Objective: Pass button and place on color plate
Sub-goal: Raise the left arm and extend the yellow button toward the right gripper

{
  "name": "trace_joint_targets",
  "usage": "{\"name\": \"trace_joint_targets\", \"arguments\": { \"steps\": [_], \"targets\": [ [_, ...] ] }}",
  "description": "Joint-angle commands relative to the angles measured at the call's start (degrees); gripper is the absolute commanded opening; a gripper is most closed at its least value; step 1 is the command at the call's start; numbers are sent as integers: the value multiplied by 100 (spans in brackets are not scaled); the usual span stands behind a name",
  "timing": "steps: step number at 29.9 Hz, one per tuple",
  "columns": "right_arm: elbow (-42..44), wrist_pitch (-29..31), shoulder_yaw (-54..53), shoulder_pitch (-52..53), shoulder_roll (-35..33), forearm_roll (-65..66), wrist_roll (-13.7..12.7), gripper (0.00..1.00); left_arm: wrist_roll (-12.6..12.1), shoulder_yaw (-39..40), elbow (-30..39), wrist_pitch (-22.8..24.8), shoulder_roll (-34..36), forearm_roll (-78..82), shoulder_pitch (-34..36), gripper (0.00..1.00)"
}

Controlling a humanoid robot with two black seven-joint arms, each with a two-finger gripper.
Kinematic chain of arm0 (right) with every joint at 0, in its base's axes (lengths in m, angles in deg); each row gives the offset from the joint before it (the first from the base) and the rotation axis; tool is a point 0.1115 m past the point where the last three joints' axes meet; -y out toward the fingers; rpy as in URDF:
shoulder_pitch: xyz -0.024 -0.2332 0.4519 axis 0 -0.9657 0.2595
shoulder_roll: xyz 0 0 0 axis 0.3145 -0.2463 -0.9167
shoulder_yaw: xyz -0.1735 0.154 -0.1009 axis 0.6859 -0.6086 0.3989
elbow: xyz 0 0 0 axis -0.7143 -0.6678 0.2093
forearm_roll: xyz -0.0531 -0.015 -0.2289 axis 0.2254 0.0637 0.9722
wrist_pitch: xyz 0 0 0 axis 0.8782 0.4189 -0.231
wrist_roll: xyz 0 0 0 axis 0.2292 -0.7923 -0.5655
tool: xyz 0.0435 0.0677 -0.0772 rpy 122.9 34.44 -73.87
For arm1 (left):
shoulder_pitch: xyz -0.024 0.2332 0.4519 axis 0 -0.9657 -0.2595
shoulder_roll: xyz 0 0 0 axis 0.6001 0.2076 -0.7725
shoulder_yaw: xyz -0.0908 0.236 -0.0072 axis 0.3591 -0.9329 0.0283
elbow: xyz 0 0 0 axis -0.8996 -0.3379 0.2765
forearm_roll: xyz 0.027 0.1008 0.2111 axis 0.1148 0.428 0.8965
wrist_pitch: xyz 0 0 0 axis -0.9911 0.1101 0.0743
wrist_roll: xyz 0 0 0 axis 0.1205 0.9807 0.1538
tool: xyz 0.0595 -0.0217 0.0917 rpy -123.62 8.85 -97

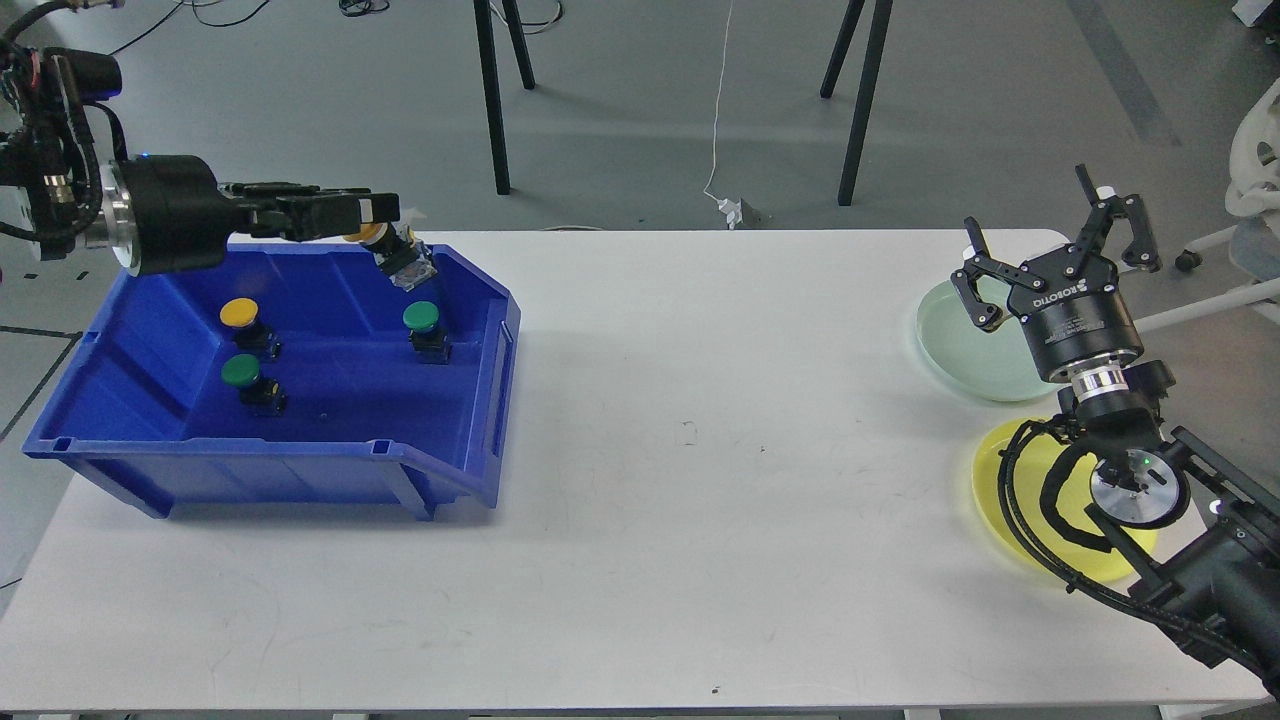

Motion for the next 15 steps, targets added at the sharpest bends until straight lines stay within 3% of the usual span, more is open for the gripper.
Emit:
{"name": "trace_joint_targets", "arguments": {
  "steps": [1, 9, 15],
  "targets": [
    [25, 0, -209, 5, -15, -3, 0, 100, 0, 355, 223, 113, -265, -1017, -46, 41],
    [-10, 0, -192, 13, -374, 40, 0, 100, 0, 689, 144, 113, -2215, -2803, -537, 42],
    [-167, 0, -139, 5, -1015, 856, 0, 100, 0, 1059, -698, -15, -3929, -2954, -985, 41]
  ]
}}
